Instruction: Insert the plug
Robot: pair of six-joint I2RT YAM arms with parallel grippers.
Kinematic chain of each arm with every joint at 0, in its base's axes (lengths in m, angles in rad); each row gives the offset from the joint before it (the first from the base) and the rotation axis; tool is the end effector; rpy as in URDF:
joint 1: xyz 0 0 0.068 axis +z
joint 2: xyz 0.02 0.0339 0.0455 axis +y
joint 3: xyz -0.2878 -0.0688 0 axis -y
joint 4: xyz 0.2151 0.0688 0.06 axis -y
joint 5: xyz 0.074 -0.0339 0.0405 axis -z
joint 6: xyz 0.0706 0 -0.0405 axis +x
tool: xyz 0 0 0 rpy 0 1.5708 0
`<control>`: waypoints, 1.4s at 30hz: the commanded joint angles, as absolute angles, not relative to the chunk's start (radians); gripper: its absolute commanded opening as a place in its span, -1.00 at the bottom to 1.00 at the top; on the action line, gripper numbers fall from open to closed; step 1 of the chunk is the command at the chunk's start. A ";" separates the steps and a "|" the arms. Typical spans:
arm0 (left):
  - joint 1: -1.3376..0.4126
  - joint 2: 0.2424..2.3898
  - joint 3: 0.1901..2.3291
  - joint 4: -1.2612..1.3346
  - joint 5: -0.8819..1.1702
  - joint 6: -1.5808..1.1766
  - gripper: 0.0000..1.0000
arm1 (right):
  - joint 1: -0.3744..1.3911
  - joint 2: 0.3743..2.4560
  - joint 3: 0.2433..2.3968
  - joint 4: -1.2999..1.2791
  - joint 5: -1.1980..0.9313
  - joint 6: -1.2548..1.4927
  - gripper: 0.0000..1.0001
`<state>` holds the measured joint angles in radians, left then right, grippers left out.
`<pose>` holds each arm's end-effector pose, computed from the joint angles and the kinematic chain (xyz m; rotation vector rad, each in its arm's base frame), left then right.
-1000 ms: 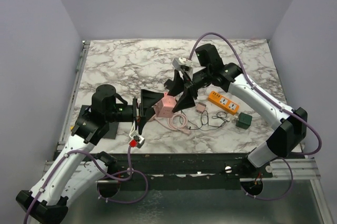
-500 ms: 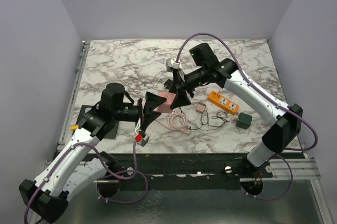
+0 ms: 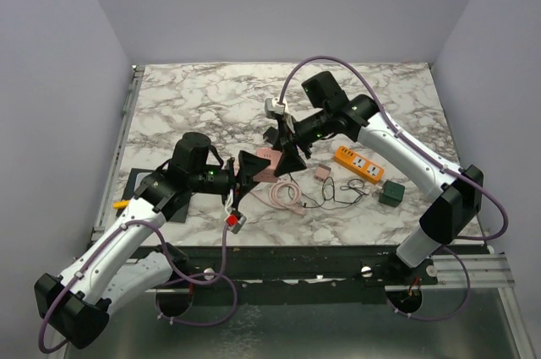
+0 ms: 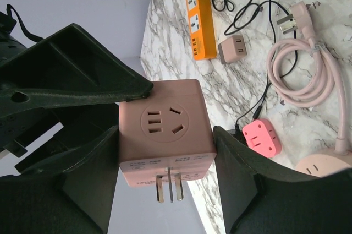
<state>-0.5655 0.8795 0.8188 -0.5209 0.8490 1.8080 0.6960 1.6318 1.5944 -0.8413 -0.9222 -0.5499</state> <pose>0.1030 -0.1282 0.3158 1.9232 0.2807 -0.1013 0.2165 0.2542 0.3629 -1.6529 1.6047 1.1833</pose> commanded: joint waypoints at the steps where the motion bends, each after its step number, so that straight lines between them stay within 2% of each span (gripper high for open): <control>1: -0.572 0.907 0.814 -0.512 0.753 1.884 -0.36 | 0.718 1.619 1.571 -0.791 -1.023 -0.493 -0.52; 5: -0.572 0.890 0.813 -0.429 0.749 1.756 -0.86 | 0.717 1.607 1.541 -0.739 -1.015 -0.442 -0.28; 6: -0.572 0.890 0.821 -0.410 0.751 1.704 -1.00 | 0.718 1.601 1.537 -0.735 -0.991 -0.443 -0.15; 7: -0.571 0.894 0.835 -0.397 0.752 1.634 -1.00 | 0.718 1.589 1.529 -0.726 -0.947 -0.440 0.02; 8: -0.572 0.904 0.859 -0.395 0.754 1.556 -1.00 | 0.718 1.572 1.514 -0.706 -0.904 -0.436 0.19; 9: -0.572 0.916 0.885 -0.394 0.757 1.466 -1.00 | 0.717 1.549 1.497 -0.681 -0.866 -0.434 0.82; 10: -0.572 0.929 0.912 -0.394 0.760 1.359 -1.00 | 0.716 1.526 1.479 -0.652 -0.826 -0.429 0.98; 13: -0.571 0.951 0.958 -0.394 0.782 1.062 -1.00 | 0.717 1.471 1.454 -0.604 -0.714 -0.426 1.00; 16: -0.568 0.934 0.955 -0.394 0.843 0.897 -1.00 | 0.717 1.403 1.433 -0.584 -0.561 -0.416 1.00; 19: -0.568 0.918 0.961 -0.387 0.906 0.770 -1.00 | 0.717 1.264 1.299 -0.435 -0.476 -0.368 1.00; 23: -0.566 0.947 1.006 -0.381 0.982 0.601 -1.00 | 0.716 1.117 1.152 -0.280 -0.221 -0.216 1.00; 27: -0.549 0.994 1.033 -0.377 1.058 0.482 -1.00 | 0.716 1.099 1.132 -0.298 -0.363 -0.229 1.00; 33: -0.530 1.031 1.051 -0.371 1.186 0.455 -1.00 | 0.718 0.987 1.036 -0.241 -0.713 -0.232 1.00; 42: -0.529 1.014 1.055 -0.371 1.259 0.555 -1.00 | 0.718 0.919 0.986 -0.196 -0.828 -0.216 1.00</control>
